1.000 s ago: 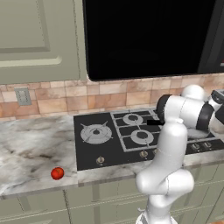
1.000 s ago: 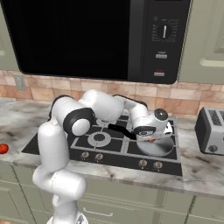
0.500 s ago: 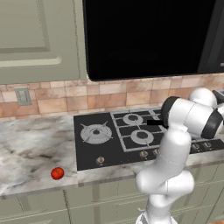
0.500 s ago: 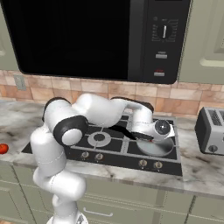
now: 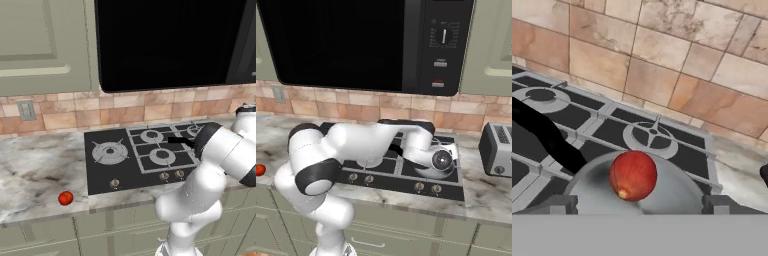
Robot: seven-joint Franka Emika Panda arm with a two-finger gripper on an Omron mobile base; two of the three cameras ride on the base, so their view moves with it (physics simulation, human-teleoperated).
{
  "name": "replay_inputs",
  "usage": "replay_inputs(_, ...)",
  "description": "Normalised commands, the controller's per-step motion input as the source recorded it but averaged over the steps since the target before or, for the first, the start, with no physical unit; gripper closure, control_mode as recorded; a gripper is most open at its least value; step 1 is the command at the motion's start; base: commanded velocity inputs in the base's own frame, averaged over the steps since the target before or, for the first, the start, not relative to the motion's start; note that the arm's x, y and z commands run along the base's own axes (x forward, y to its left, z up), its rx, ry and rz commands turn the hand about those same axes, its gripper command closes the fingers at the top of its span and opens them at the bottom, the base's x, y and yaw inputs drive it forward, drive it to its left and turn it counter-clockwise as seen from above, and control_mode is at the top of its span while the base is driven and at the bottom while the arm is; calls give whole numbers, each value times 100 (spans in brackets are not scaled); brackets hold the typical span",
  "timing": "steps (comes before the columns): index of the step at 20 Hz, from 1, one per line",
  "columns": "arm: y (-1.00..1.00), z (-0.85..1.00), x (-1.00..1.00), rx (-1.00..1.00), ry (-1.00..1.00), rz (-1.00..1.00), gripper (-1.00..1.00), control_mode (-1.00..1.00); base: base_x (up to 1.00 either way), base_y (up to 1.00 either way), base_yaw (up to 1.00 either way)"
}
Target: Place the pan on the front right burner on the stove. Then place the tomato and the onion in the pan and turn on the front right burner.
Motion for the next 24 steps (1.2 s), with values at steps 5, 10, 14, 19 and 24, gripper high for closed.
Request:
replay_inputs(5, 0, 88, -33, 0, -13, 0, -100, -100, 0, 0, 0)
replay_inputs(10, 0, 68, -23, 0, -9, 0, -100, -100, 0, 0, 0)
replay_inputs(14, 3, 37, -14, 0, -2, 0, -100, -100, 0, 0, 0)
replay_inputs(19, 3, 18, -16, 0, 0, 0, -100, -100, 0, 0, 0)
replay_inputs(24, 4, 24, -28, 0, 1, -2, -100, -100, 0, 0, 0)
